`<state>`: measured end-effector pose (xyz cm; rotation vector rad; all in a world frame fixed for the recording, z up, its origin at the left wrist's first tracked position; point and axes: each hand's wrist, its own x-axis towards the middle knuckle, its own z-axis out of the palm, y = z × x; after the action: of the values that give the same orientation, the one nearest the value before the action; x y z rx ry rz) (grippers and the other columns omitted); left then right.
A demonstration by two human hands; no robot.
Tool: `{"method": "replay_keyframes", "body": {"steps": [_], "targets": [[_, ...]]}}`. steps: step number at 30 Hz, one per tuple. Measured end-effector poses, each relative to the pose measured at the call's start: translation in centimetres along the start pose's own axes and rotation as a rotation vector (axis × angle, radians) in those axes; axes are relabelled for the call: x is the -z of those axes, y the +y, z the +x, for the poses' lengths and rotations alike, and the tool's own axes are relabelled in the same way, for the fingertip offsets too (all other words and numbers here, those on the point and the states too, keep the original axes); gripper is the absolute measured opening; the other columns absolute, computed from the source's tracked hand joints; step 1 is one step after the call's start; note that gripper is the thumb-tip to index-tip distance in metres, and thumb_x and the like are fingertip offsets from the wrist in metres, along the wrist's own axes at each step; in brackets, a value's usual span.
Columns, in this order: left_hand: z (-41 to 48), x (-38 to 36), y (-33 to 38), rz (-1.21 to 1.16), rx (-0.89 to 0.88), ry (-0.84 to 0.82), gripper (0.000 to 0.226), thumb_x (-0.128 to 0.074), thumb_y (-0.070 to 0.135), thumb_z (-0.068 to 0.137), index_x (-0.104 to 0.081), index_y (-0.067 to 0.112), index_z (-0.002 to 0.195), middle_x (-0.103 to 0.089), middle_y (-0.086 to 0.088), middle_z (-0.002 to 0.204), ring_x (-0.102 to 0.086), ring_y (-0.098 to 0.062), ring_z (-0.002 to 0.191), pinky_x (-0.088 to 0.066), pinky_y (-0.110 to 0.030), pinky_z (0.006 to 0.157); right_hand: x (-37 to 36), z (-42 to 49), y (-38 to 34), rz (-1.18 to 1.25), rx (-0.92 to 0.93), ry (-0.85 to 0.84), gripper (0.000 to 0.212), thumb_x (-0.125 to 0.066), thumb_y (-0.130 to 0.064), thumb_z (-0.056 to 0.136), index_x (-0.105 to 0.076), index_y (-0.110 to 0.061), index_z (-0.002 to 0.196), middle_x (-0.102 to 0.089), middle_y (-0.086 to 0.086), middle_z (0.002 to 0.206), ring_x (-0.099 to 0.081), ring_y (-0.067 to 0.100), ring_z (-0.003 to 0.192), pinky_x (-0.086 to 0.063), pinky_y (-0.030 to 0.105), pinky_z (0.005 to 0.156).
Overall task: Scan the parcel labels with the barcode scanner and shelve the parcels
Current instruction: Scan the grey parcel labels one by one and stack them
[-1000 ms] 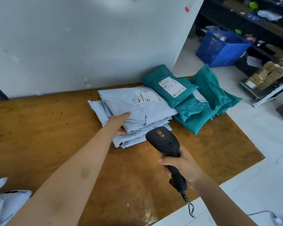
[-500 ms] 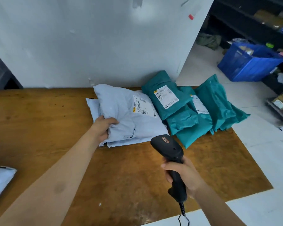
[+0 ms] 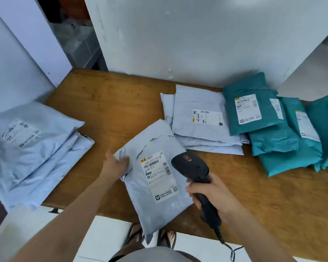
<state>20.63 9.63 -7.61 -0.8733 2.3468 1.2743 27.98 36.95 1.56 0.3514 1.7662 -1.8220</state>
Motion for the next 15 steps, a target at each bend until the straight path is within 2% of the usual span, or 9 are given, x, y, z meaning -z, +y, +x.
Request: {"method": "replay_keyframes", "body": {"steps": [2, 5, 8, 11, 15], "targets": [[-0.6, -0.3, -1.9, -0.179, 0.062, -0.006, 0.090, -0.064, 0.041, 0.086, -0.009, 0.005, 0.148, -0.036, -0.013, 0.147, -0.043, -0.032, 0.130, -0.042, -0.041, 0.101, -1.6, 0.1, 0.3, 0.000, -0.072, -0.019, 0.025, -0.068, -0.010, 0.060, -0.059, -0.002, 0.082, -0.053, 0.009, 0.052, -0.042, 0.017, 0.035, -0.035, 0.024, 0.042], [-1.0, 0.0, -2.9, -0.382, 0.139, -0.111, 0.096, -0.074, 0.056, 0.068, -0.033, 0.011, 0.142, -0.050, -0.003, 0.137, -0.054, -0.025, 0.118, -0.048, -0.039, 0.092, -3.2, 0.2, 0.4, 0.008, -0.103, -0.037, 0.020, -0.067, -0.009, 0.062, -0.058, -0.003, 0.078, -0.053, 0.009, 0.052, -0.043, 0.017, 0.035, -0.036, 0.024, 0.042], [-0.5, 0.1, -2.3, -0.427, 0.200, -0.156, 0.075, -0.072, 0.046, 0.076, -0.043, 0.012, 0.137, -0.054, -0.005, 0.131, -0.056, -0.026, 0.112, -0.051, -0.043, 0.090, -3.9, 0.6, 0.2, -0.016, -0.098, -0.021, 0.016, -0.067, -0.009, 0.063, -0.058, -0.004, 0.075, -0.052, 0.007, 0.049, -0.043, 0.017, 0.035, -0.038, 0.023, 0.044], [-0.2, -0.2, -1.5, -0.530, 0.235, -0.178, 0.078, -0.077, 0.038, 0.073, -0.042, 0.010, 0.137, -0.053, -0.008, 0.133, -0.054, -0.032, 0.118, -0.049, -0.053, 0.095, -4.2, 0.7, -0.2, -0.062, -0.123, -0.031, 0.009, -0.067, -0.003, 0.073, -0.058, -0.004, 0.072, -0.052, 0.006, 0.047, -0.044, 0.016, 0.036, -0.039, 0.024, 0.047], [-0.6, -0.8, -1.2, -0.611, 0.312, -0.172, 0.077, -0.077, 0.035, 0.075, -0.040, 0.007, 0.135, -0.049, -0.007, 0.131, -0.047, -0.035, 0.125, -0.045, -0.055, 0.098, -4.1, 0.5, -0.5, -0.100, -0.164, -0.059, 0.010, -0.067, -0.006, 0.074, -0.060, -0.007, 0.066, -0.053, 0.007, 0.048, -0.045, 0.016, 0.037, -0.040, 0.025, 0.049]]}}
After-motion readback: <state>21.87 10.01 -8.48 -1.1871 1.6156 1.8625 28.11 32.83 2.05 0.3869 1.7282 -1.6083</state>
